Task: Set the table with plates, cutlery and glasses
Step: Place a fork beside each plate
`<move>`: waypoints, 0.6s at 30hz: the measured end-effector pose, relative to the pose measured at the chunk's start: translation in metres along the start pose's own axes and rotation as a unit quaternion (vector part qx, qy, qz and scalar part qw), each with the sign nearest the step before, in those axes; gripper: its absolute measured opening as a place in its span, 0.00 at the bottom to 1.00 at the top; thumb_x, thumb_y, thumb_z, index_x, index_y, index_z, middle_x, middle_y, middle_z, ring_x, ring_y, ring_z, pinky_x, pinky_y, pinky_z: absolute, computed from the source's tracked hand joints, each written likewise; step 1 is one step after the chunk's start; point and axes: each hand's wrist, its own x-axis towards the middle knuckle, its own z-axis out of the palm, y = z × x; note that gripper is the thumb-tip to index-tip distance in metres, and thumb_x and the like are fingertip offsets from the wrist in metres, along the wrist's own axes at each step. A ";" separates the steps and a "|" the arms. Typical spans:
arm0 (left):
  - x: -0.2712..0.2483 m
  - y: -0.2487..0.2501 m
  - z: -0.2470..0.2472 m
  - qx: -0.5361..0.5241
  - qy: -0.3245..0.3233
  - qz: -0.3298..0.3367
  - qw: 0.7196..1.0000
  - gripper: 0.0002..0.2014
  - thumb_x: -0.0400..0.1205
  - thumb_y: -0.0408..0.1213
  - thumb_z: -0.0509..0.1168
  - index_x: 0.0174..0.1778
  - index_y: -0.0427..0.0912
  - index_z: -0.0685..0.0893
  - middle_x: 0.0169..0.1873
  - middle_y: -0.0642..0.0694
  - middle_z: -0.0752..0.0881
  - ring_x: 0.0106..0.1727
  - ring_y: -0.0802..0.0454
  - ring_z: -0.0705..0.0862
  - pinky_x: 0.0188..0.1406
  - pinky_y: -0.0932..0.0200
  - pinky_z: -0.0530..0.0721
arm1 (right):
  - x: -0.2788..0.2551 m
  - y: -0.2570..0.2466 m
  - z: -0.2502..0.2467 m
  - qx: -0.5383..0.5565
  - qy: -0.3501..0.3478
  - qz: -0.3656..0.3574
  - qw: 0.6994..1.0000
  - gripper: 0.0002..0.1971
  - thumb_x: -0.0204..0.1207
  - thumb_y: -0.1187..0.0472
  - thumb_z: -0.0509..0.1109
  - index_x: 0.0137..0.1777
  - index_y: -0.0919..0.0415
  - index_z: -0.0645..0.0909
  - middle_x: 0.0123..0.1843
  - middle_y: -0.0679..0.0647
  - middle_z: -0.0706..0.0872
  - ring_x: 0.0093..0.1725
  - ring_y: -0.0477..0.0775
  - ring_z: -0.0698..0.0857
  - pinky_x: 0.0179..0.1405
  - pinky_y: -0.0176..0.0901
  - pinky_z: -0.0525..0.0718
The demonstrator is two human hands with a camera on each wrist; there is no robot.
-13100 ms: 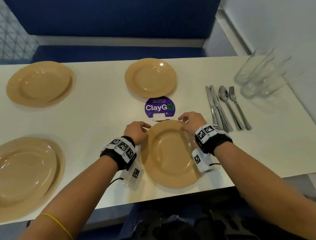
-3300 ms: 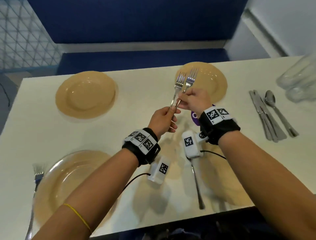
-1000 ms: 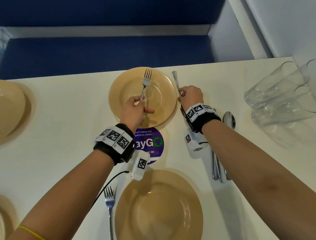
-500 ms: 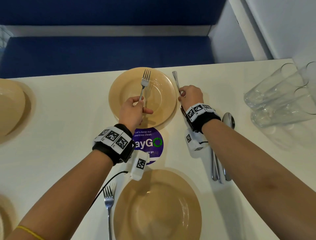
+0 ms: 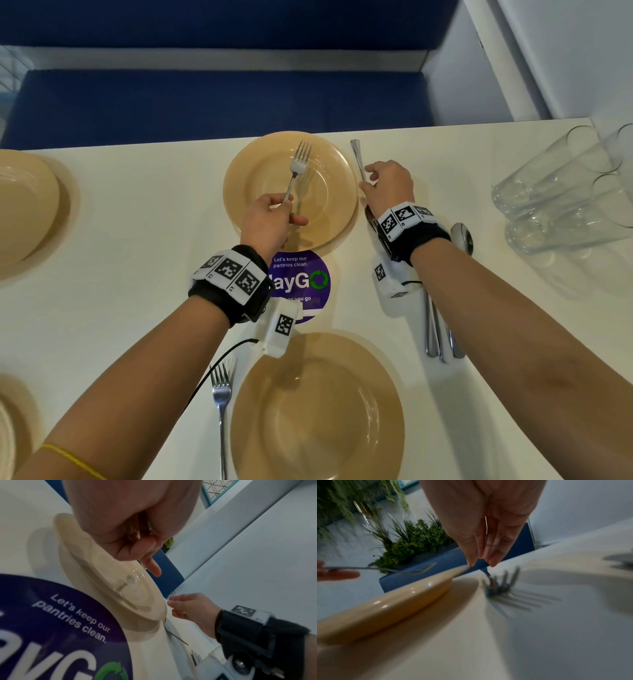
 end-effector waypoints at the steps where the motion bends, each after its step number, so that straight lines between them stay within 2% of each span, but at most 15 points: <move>1: -0.002 0.000 -0.002 0.003 0.003 0.004 1.000 0.08 0.84 0.41 0.60 0.55 0.46 0.80 0.31 0.53 0.88 0.20 0.56 0.71 0.22 0.63 0.73 | -0.003 -0.006 -0.003 0.010 0.016 -0.014 1.000 0.17 0.79 0.61 0.68 0.67 0.61 0.79 0.63 0.59 0.83 0.61 0.58 0.83 0.61 0.44 0.78; 3: -0.006 -0.001 -0.010 0.016 0.007 0.013 1.000 0.06 0.82 0.41 0.63 0.49 0.44 0.82 0.31 0.54 0.88 0.21 0.57 0.73 0.24 0.63 0.74 | -0.012 -0.024 -0.007 0.037 0.033 -0.059 0.997 0.17 0.77 0.61 0.70 0.66 0.61 0.81 0.60 0.57 0.83 0.55 0.54 0.84 0.58 0.39 0.77; 5: -0.011 -0.003 -0.021 0.028 0.009 0.027 0.999 0.06 0.80 0.41 0.67 0.42 0.43 0.85 0.31 0.54 0.88 0.16 0.61 0.73 0.23 0.65 0.74 | -0.024 -0.046 -0.009 0.052 0.012 -0.120 0.991 0.17 0.76 0.62 0.71 0.65 0.59 0.81 0.58 0.55 0.83 0.49 0.50 0.82 0.55 0.34 0.75; 6: -0.014 -0.003 -0.028 0.036 0.009 0.036 0.999 0.06 0.79 0.41 0.69 0.39 0.44 0.86 0.30 0.54 0.88 0.14 0.64 0.73 0.21 0.66 0.74 | -0.031 -0.058 -0.009 0.047 -0.010 -0.154 0.987 0.18 0.76 0.64 0.71 0.66 0.58 0.81 0.59 0.55 0.82 0.51 0.50 0.81 0.57 0.32 0.74; 8: -0.020 -0.002 -0.046 0.053 0.009 0.051 0.997 0.07 0.76 0.41 0.72 0.32 0.47 0.86 0.30 0.53 0.89 0.15 0.65 0.76 0.18 0.70 0.73 | -0.044 -0.081 -0.006 -0.009 -0.068 -0.227 0.972 0.19 0.76 0.65 0.70 0.67 0.57 0.80 0.64 0.53 0.80 0.63 0.51 0.77 0.66 0.34 0.68; 9: -0.022 -0.002 -0.057 0.060 0.009 0.057 0.997 0.08 0.75 0.42 0.73 0.31 0.47 0.86 0.30 0.53 0.89 0.16 0.65 0.77 0.17 0.72 0.73 | -0.050 -0.091 -0.003 -0.064 -0.098 -0.264 0.957 0.18 0.77 0.65 0.69 0.67 0.56 0.81 0.66 0.52 0.80 0.69 0.51 0.74 0.71 0.38 0.66; 11: -0.026 0.001 -0.081 0.080 0.011 0.064 0.995 0.08 0.73 0.43 0.75 0.30 0.47 0.86 0.30 0.52 0.89 0.19 0.64 0.81 0.16 0.75 0.71 | -0.060 -0.112 0.004 -0.163 -0.145 -0.313 0.924 0.14 0.79 0.63 0.67 0.64 0.56 0.83 0.66 0.53 0.80 0.72 0.54 0.72 0.73 0.45 0.68; 14: -0.030 0.002 -0.127 0.108 0.008 0.070 0.992 0.08 0.69 0.44 0.78 0.29 0.46 0.87 0.29 0.52 0.89 0.26 0.60 0.85 0.20 0.70 0.72 | -0.078 -0.147 0.016 -0.181 -0.177 -0.308 0.917 0.11 0.80 0.61 0.66 0.59 0.56 0.86 0.61 0.56 0.84 0.63 0.56 0.80 0.63 0.47 0.77; 18: -0.028 -0.010 -0.202 0.091 0.018 0.067 0.993 0.11 0.66 0.40 0.81 0.29 0.44 0.85 0.29 0.50 0.88 0.29 0.58 0.86 0.26 0.65 0.80 | -0.109 -0.203 0.047 -0.145 -0.218 -0.277 0.924 0.12 0.77 0.60 0.70 0.58 0.57 0.87 0.56 0.55 0.89 0.57 0.54 0.84 0.51 0.38 0.75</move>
